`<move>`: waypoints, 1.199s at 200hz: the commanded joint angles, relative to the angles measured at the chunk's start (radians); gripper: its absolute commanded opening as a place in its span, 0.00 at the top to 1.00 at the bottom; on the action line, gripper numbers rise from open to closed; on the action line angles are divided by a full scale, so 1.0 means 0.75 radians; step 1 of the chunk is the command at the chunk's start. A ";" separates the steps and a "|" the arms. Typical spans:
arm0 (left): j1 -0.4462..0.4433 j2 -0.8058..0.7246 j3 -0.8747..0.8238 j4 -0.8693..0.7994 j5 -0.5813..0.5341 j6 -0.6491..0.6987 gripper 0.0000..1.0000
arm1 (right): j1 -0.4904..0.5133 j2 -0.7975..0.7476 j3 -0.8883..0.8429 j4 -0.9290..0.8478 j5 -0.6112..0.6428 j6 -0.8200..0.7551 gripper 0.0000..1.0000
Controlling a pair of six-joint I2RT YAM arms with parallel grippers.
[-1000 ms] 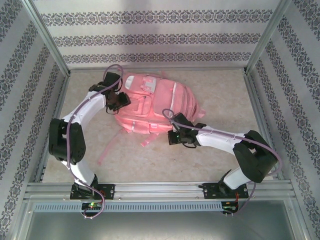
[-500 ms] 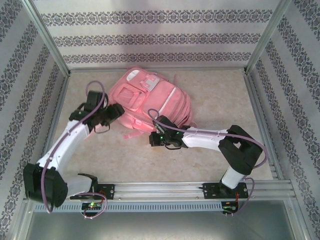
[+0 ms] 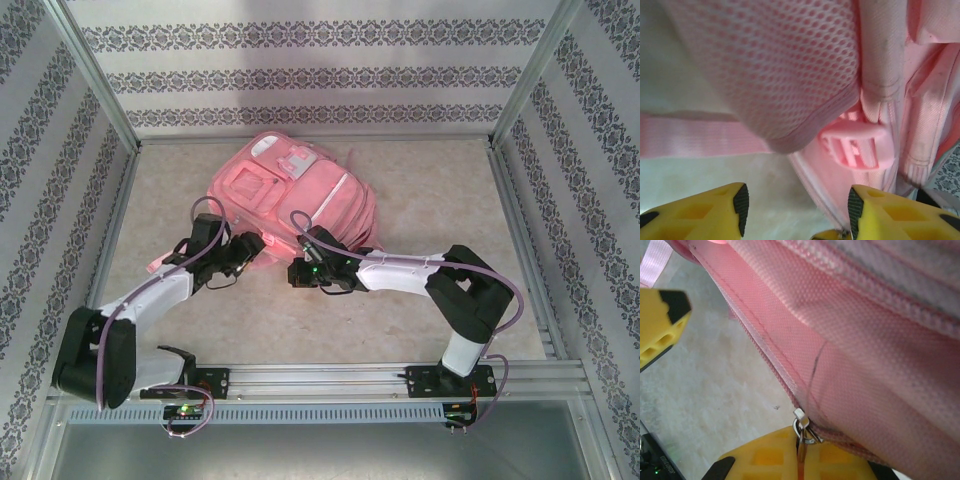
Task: Pack the student bag
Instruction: Zip the student bag at the center of the table.
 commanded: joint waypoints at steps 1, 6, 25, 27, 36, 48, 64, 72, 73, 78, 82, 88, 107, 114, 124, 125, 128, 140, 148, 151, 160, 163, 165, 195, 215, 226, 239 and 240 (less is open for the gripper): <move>-0.032 0.083 -0.026 0.232 0.045 -0.060 0.49 | 0.013 0.013 0.030 0.083 -0.064 0.016 1.00; -0.038 0.103 -0.027 0.253 0.047 -0.067 0.51 | 0.013 0.013 0.026 0.084 -0.063 0.018 1.00; -0.065 0.165 -0.020 0.316 0.050 -0.083 0.56 | 0.013 0.014 0.021 0.096 -0.066 0.021 1.00; -0.068 0.170 -0.019 0.322 0.051 -0.085 0.56 | 0.013 0.014 0.021 0.097 -0.066 0.022 1.00; -0.078 0.190 -0.012 0.337 0.050 -0.088 0.59 | 0.013 0.018 0.020 0.101 -0.066 0.022 1.00; -0.086 0.210 0.002 0.335 0.042 -0.083 0.62 | 0.012 0.021 0.019 0.106 -0.067 0.024 1.00; -0.087 0.231 0.019 0.329 0.025 -0.069 0.67 | 0.012 0.025 0.017 0.094 -0.057 0.018 1.00; -0.089 0.239 0.032 0.305 0.008 -0.054 0.71 | 0.012 0.022 0.017 0.075 -0.043 0.011 1.00; -0.089 0.240 0.033 0.302 0.005 -0.052 0.71 | 0.012 0.021 0.018 0.073 -0.041 0.011 1.00; -0.089 0.246 0.043 0.290 -0.003 -0.040 0.75 | 0.013 0.019 0.017 0.059 -0.030 0.004 1.00; -0.089 0.250 0.051 0.278 -0.010 -0.029 0.77 | 0.013 0.016 0.016 0.044 -0.016 0.001 1.00; -0.089 0.256 0.063 0.259 -0.019 -0.014 0.82 | 0.013 0.011 0.017 0.012 0.008 -0.006 1.00; -0.086 0.263 0.097 0.180 -0.059 0.028 0.94 | 0.012 -0.007 0.028 -0.125 0.092 -0.038 1.00; -0.085 0.262 0.107 0.155 -0.074 0.044 0.98 | 0.011 -0.015 0.032 -0.181 0.124 -0.053 1.00; -0.081 0.256 0.121 0.116 -0.098 0.057 1.00 | 0.013 -0.030 0.038 -0.253 0.164 -0.079 1.00; -0.081 0.256 0.121 0.113 -0.100 0.059 1.00 | 0.013 -0.031 0.038 -0.259 0.167 -0.080 1.00; -0.079 0.254 0.123 0.106 -0.103 0.062 1.00 | 0.013 -0.037 0.041 -0.277 0.177 -0.087 1.00; -0.071 0.249 0.129 0.094 -0.109 0.069 1.00 | 0.013 -0.061 0.035 -0.338 0.218 -0.109 1.00; -0.065 0.247 0.136 0.077 -0.114 0.072 1.00 | 0.011 -0.078 0.030 -0.364 0.239 -0.121 1.00; -0.062 0.247 0.138 0.072 -0.116 0.074 1.00 | 0.009 -0.084 0.028 -0.372 0.245 -0.125 1.00; -0.054 0.244 0.140 0.065 -0.116 0.079 1.00 | 0.008 -0.101 0.019 -0.396 0.262 -0.138 1.00; -0.052 0.241 0.142 0.061 -0.116 0.082 1.00 | 0.007 -0.106 0.016 -0.404 0.267 -0.140 1.00; -0.050 0.241 0.142 0.058 -0.116 0.082 1.00 | 0.007 -0.110 0.013 -0.411 0.269 -0.142 1.00; -0.030 0.220 0.149 0.016 -0.124 0.096 1.00 | -0.033 -0.162 -0.026 -0.474 0.276 -0.176 1.00; -0.024 0.208 0.152 -0.004 -0.131 0.112 1.00 | -0.090 -0.189 -0.052 -0.507 0.261 -0.210 1.00; -0.022 0.201 0.156 -0.022 -0.141 0.119 1.00 | -0.132 -0.200 -0.056 -0.534 0.249 -0.229 1.00; -0.019 0.192 0.159 -0.031 -0.144 0.125 1.00 | -0.177 -0.212 -0.064 -0.559 0.241 -0.258 1.00; -0.019 0.193 0.158 -0.032 -0.145 0.127 1.00 | -0.180 -0.213 -0.063 -0.561 0.241 -0.260 1.00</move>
